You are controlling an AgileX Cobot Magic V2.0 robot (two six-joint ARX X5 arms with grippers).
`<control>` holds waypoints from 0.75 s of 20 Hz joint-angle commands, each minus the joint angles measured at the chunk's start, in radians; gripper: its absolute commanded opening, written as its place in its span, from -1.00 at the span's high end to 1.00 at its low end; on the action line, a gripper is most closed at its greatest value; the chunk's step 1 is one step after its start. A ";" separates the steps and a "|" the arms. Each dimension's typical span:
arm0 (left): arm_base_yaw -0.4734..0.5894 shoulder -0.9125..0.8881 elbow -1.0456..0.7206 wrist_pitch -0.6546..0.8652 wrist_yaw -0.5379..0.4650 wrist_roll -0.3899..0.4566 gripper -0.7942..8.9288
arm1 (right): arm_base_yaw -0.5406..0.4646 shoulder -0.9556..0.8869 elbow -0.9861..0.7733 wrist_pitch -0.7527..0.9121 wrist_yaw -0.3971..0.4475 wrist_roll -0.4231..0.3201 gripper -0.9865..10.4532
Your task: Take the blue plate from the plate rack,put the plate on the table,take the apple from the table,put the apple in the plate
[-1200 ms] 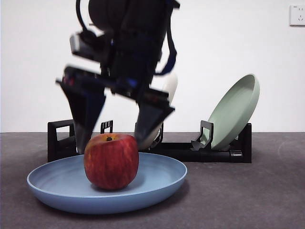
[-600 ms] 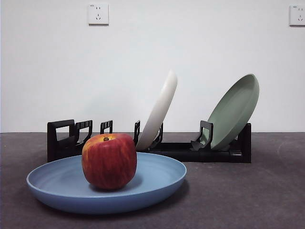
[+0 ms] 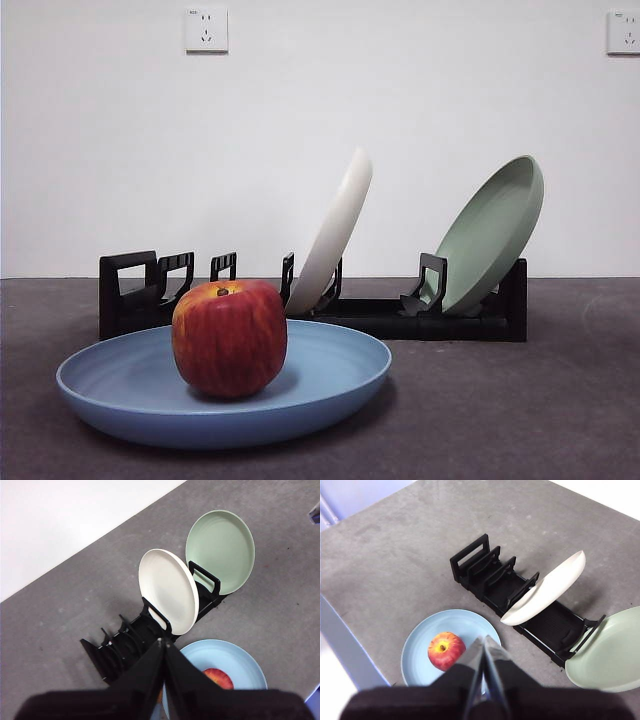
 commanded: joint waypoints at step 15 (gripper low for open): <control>0.003 -0.539 -1.072 0.647 -0.002 -0.235 0.84 | 0.000 -0.526 -0.912 0.558 0.097 0.198 0.83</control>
